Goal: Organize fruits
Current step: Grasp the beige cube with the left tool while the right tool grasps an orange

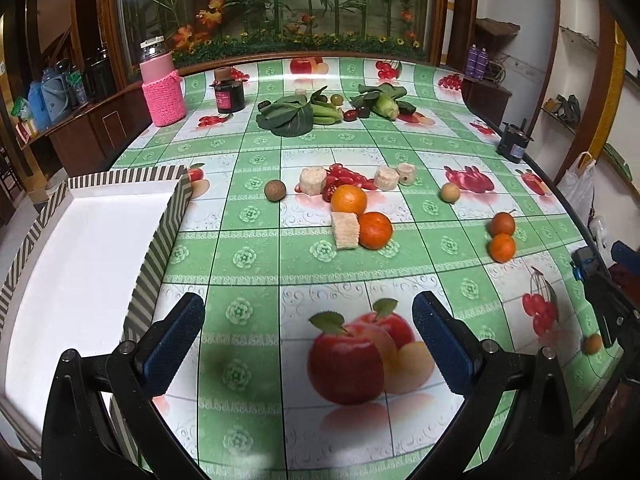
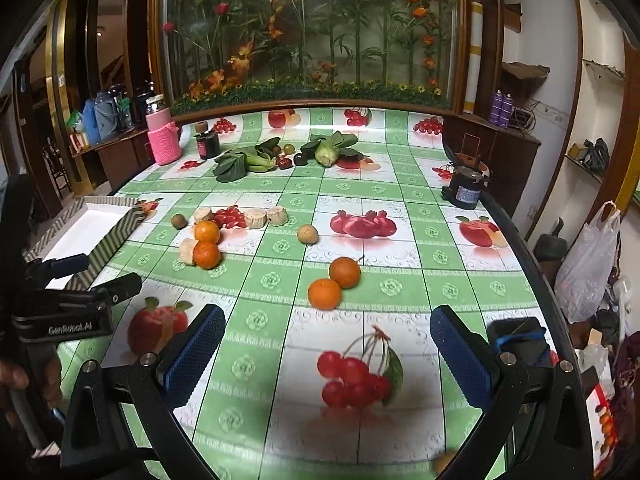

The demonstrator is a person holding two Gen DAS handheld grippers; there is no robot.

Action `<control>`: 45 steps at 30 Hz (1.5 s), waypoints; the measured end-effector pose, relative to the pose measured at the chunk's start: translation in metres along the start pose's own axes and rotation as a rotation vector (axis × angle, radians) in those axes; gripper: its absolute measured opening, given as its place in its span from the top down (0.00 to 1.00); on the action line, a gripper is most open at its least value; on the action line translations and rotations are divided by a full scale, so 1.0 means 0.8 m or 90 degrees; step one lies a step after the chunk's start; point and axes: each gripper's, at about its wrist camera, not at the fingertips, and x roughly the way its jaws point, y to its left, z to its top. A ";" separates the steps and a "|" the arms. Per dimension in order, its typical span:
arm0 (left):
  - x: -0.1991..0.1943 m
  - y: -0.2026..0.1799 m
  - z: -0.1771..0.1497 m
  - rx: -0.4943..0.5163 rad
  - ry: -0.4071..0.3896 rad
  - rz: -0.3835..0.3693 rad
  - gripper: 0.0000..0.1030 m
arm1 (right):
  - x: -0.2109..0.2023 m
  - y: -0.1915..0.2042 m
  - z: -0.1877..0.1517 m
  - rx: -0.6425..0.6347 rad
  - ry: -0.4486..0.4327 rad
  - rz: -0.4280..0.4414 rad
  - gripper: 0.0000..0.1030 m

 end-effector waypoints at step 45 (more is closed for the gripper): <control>0.084 -0.004 0.031 0.034 0.069 -0.050 0.00 | 0.153 -0.012 0.015 0.033 0.170 0.052 0.69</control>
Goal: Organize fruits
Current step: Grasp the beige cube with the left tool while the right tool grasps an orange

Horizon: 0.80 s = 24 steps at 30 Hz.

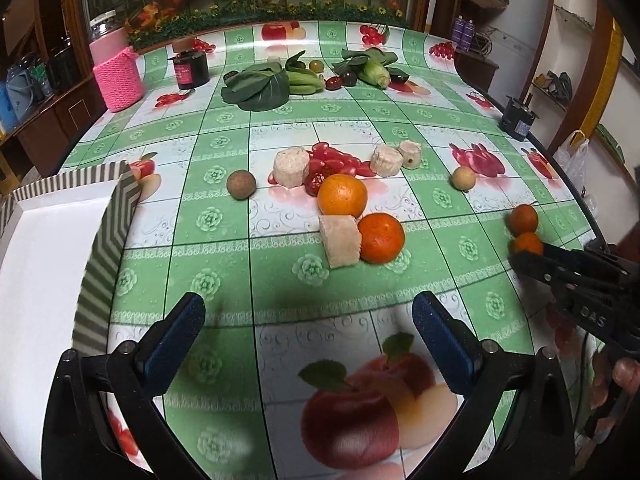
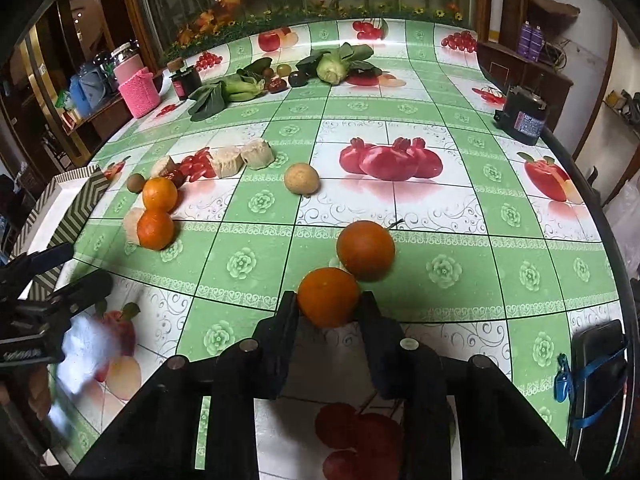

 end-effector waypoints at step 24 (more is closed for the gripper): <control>0.035 0.019 0.025 0.012 0.026 -0.008 0.84 | -0.009 0.020 0.002 -0.013 -0.017 0.056 0.69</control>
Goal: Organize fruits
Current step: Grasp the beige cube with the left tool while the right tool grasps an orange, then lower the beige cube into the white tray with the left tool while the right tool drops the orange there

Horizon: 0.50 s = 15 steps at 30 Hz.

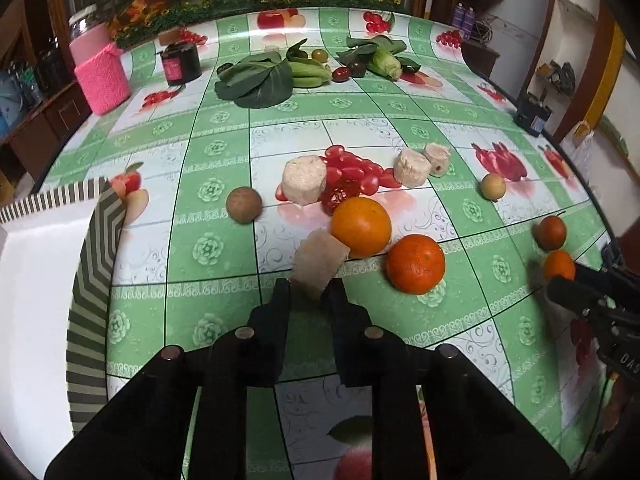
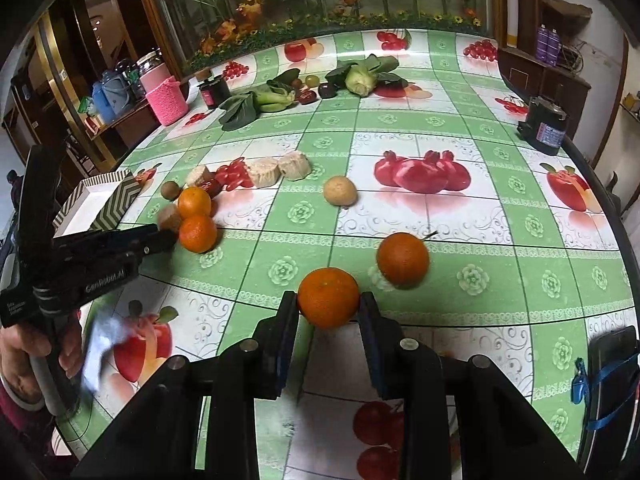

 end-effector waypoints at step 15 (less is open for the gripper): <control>-0.043 0.016 -0.019 -0.018 -0.023 -0.024 0.86 | -0.010 0.032 -0.004 -0.021 -0.008 0.021 0.69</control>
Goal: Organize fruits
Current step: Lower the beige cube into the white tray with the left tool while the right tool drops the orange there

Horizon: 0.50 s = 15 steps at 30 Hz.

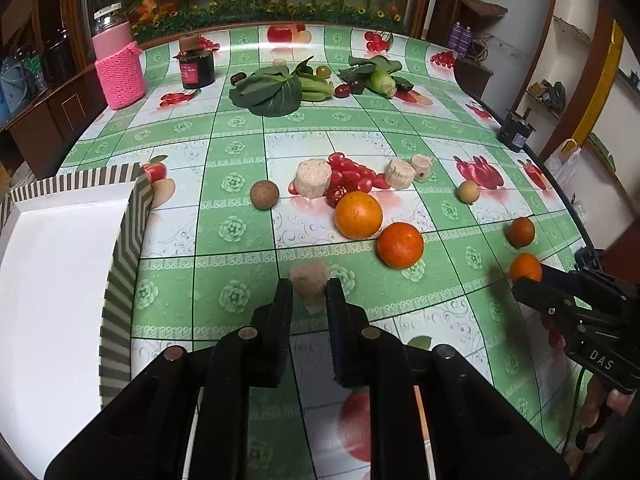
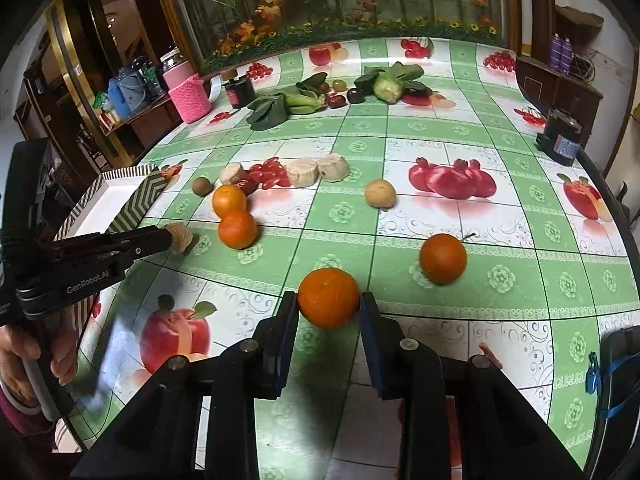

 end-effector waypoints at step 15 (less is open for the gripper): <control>0.015 -0.006 -0.002 -0.001 0.012 0.004 0.65 | -0.001 -0.003 -0.007 0.012 0.006 0.006 0.69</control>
